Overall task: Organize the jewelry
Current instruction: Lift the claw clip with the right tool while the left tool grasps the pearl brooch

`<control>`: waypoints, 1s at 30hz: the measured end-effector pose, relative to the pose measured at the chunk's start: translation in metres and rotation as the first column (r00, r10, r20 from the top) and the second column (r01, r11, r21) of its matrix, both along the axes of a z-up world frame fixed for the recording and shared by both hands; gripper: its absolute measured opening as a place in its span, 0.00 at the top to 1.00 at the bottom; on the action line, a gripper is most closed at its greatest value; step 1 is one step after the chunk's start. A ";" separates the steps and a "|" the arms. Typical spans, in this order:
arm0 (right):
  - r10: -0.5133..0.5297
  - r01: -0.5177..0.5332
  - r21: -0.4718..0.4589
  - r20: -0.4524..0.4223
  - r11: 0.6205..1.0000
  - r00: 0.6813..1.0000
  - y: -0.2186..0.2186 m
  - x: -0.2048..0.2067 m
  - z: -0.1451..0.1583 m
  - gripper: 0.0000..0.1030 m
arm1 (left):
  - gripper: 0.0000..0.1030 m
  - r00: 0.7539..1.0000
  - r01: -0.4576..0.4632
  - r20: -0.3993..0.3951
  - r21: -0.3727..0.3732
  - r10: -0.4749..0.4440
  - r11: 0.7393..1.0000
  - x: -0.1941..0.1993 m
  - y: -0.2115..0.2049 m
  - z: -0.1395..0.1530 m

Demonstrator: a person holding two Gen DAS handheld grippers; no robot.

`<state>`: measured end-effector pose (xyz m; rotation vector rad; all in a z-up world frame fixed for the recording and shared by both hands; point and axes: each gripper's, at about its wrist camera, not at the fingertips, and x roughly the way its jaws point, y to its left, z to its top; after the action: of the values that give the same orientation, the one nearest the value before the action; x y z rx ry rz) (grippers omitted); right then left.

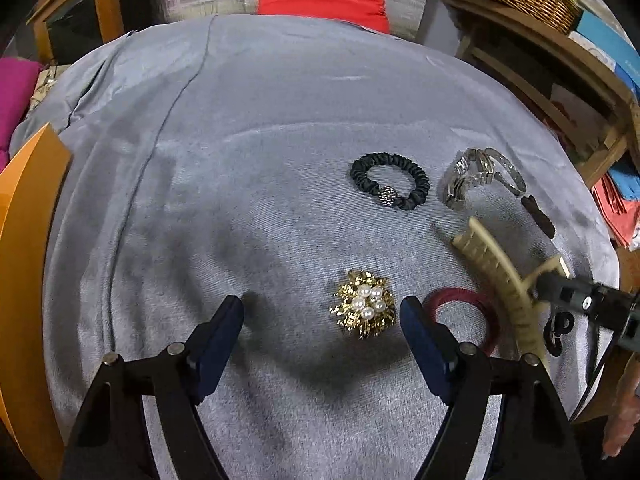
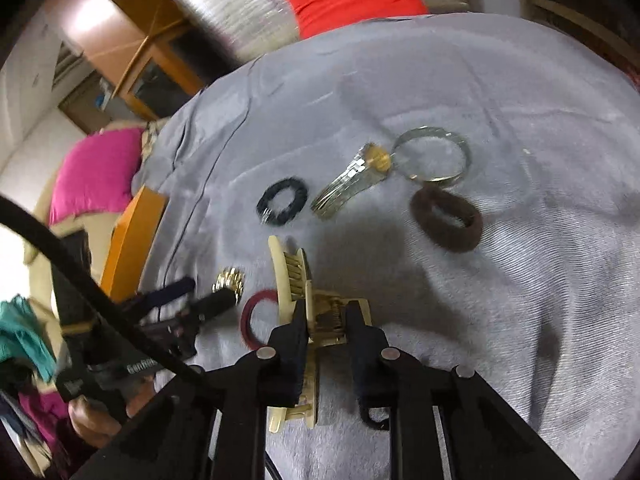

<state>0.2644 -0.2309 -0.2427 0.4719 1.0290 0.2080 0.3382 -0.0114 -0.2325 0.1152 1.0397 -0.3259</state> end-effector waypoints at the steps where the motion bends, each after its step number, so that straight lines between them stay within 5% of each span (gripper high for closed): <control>1: -0.019 0.018 0.038 0.005 0.999 1.000 -0.006 0.001 0.001 0.81 | 0.22 1.000 0.002 -0.004 -0.004 -0.002 1.000 0.001 -0.003 0.000; 5: -0.083 0.077 0.117 0.047 0.990 0.995 -0.023 -0.003 0.010 0.81 | 0.22 1.000 0.013 -0.007 -0.017 -0.013 1.000 0.009 -0.007 -0.002; 7: -0.108 0.100 0.117 0.065 0.988 0.992 -0.026 -0.004 0.014 0.81 | 0.34 0.999 0.031 0.006 -0.024 -0.031 0.999 0.016 -0.008 -0.003; 14: -0.099 0.090 0.128 0.070 0.988 0.993 -0.022 -0.006 0.017 0.81 | 0.49 0.999 0.035 0.027 -0.017 -0.035 0.999 0.021 -0.012 -0.004; 19: -0.094 0.084 0.127 0.074 0.988 0.993 -0.020 -0.005 0.016 0.81 | 0.74 0.999 0.033 0.037 -0.027 -0.032 0.999 0.016 -0.009 0.000; 28: -0.063 0.054 0.107 0.085 0.993 0.994 -0.007 -0.008 0.017 0.81 | 0.73 0.999 0.043 0.034 -0.045 -0.041 0.998 0.001 0.006 0.004; 30: -0.062 0.053 0.101 0.090 0.994 0.994 -0.006 -0.009 0.018 0.81 | 0.67 0.999 0.042 0.027 -0.039 -0.041 0.998 0.000 0.005 0.005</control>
<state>0.2555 -0.2373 -0.2246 0.5751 0.9161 0.2281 0.3378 -0.0068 -0.2277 0.1055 1.0057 -0.3821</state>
